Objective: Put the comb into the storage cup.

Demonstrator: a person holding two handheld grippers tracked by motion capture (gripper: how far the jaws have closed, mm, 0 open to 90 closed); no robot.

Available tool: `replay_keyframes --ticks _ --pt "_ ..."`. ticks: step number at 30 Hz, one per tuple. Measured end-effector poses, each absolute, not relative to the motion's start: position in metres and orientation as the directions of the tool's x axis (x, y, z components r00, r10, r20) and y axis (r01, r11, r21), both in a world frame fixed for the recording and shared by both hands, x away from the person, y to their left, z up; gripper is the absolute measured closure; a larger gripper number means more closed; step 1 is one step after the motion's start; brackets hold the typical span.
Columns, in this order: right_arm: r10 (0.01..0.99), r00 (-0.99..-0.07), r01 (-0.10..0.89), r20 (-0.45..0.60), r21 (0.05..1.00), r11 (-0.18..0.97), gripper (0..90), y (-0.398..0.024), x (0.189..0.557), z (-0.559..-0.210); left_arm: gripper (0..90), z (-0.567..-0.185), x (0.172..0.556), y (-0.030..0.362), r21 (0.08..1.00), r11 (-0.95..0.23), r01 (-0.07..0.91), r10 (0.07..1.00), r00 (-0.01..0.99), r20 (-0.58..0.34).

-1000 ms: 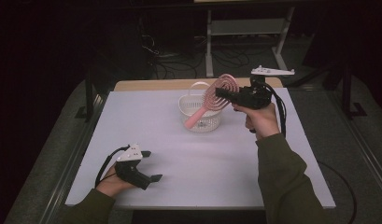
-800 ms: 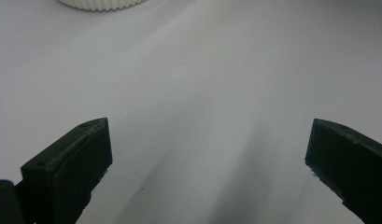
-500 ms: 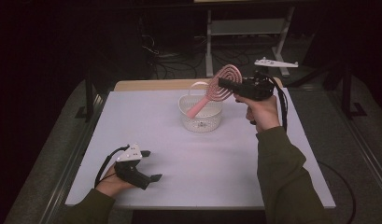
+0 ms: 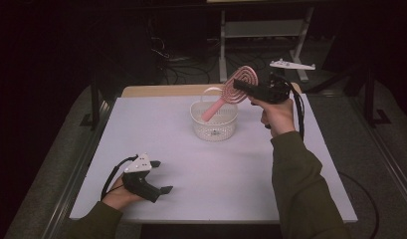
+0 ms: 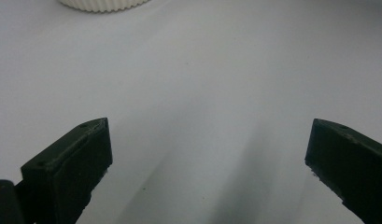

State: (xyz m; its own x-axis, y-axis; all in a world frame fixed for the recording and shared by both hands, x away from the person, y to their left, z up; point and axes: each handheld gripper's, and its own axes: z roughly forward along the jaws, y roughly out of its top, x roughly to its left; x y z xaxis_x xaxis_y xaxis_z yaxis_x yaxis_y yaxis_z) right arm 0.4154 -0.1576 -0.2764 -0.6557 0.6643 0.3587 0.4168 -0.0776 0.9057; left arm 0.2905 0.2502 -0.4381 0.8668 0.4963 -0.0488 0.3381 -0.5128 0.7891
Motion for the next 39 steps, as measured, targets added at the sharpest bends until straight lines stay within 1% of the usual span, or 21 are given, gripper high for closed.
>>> replay_keyframes --ticks 9,22,32,39 --pt "0.702 -0.629 0.414 0.334 0.908 -0.061 62.8 -0.148 0.427 -0.289 0.4 -0.439 0.291 0.25 0.787 -0.514 0.34 0.497 0.866 -0.05" --pt "0.706 -0.612 0.444 0.357 0.894 -0.067 62.8 -0.135 0.443 -0.315 0.4 -0.44 0.291 0.252 0.785 -0.512 0.349 0.504 0.862 -0.055" --pt "0.717 -0.593 0.452 0.367 0.888 -0.082 62.8 -0.124 0.449 -0.33 0.4 -0.44 0.29 0.252 0.787 -0.512 0.345 0.5 0.864 -0.053" --pt "0.722 -0.585 0.468 0.369 0.881 -0.072 62.8 -0.119 0.453 -0.343 0.4 -0.441 0.291 0.253 0.784 -0.512 0.351 0.504 0.862 -0.057"
